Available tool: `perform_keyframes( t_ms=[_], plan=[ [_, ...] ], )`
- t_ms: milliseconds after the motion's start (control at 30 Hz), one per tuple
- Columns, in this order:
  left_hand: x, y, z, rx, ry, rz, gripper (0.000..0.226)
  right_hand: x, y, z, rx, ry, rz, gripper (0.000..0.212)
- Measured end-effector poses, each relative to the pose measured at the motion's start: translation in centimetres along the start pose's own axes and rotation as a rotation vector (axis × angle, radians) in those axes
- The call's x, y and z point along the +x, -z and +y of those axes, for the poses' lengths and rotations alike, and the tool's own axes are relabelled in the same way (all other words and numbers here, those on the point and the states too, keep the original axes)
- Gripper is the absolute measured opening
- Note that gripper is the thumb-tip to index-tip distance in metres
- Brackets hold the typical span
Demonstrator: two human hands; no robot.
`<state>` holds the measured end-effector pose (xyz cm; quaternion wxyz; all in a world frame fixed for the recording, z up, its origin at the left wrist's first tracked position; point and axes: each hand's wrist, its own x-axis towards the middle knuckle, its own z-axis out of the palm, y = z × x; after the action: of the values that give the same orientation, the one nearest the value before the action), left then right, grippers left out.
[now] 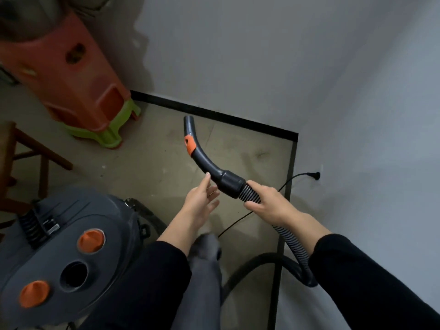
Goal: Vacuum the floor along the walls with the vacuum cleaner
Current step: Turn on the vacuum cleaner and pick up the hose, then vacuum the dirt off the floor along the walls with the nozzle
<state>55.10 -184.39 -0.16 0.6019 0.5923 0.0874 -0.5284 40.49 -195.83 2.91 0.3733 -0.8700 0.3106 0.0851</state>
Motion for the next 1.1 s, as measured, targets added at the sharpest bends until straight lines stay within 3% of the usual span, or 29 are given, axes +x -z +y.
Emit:
perform_keyframes(
  t_ms=[267, 567, 800, 933, 1100],
  plan=[
    [12.0, -1.7, 8.6, -0.164, 0.11, -0.109, 0.039, 13.4, 4.7, 0.4, 0.263, -0.138, -0.164, 0.039],
    [24.5, -2.1, 18.7, -0.034, 0.188, -0.024, 0.043, 29.3, 7.8, -0.3, 0.44, -0.319, -0.319, 0.041],
    [30.6, -2.4, 21.3, 0.012, 0.185, 0.096, 0.029, 36.7, 7.3, 0.4, 0.354, -0.385, -0.36, 0.021],
    [34.7, -1.7, 21.4, 0.003, 0.213, 0.153, 0.024, 40.9, 4.4, 1.1, 0.168, -0.368, -0.304, 0.053],
    [42.2, 0.8, 20.3, -0.033, 0.212, 0.235, 0.029, 47.9, -0.1, 3.6, 0.067, -0.251, -0.27, 0.051]
  ],
)
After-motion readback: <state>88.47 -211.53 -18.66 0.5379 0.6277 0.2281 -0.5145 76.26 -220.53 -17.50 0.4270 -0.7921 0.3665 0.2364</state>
